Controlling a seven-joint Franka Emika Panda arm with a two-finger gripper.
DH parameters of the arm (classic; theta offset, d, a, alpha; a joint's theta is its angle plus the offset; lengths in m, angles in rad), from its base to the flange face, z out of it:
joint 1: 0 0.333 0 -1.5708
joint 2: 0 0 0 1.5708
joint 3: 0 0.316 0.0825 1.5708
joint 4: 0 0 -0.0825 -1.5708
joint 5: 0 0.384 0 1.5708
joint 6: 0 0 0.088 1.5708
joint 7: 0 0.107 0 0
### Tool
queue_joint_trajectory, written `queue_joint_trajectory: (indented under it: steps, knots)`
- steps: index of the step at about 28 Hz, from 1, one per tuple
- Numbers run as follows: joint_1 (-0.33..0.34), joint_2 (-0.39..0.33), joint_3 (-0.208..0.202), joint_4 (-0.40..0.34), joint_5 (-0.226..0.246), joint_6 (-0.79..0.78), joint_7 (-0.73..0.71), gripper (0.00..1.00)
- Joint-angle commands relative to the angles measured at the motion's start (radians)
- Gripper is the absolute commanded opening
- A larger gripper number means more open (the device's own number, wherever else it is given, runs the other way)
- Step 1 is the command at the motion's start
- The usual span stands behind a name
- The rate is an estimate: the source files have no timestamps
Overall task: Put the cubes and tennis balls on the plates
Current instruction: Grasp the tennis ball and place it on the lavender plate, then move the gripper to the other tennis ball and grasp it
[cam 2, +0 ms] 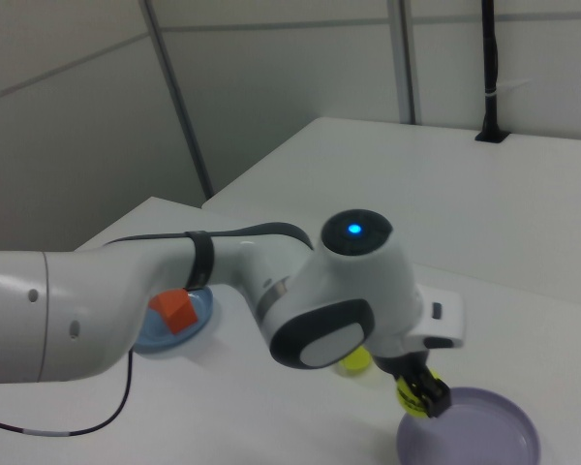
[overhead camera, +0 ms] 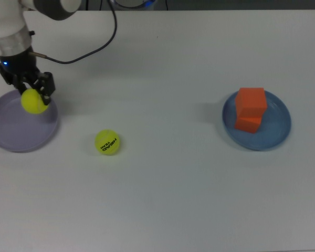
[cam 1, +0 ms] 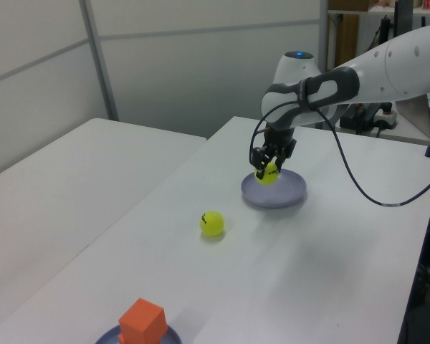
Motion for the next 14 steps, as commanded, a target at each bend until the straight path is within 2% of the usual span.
queue_joint_trajectory:
  steps: [1,4,9,10,11,12,13,14]
  knots:
    - [-0.02,0.11,-0.018,0.093,0.047,0.01,-0.029,0.0]
    - [-0.029,0.138,-0.018,0.107,0.062,0.01,-0.039,0.0]
    - [-0.029,0.143,-0.016,0.107,0.068,0.01,-0.05,0.02]
    - [-0.029,0.146,-0.016,0.107,0.068,0.01,-0.053,0.2]
    - [-0.029,0.15,-0.016,0.107,0.068,0.01,-0.058,0.49]
    - [-0.029,0.152,-0.016,0.107,0.07,0.01,-0.058,0.88]
    - [-0.029,0.155,-0.016,0.109,0.07,0.01,-0.058,1.0]
    - [-0.029,0.154,-0.015,0.109,0.071,0.01,-0.056,1.0]
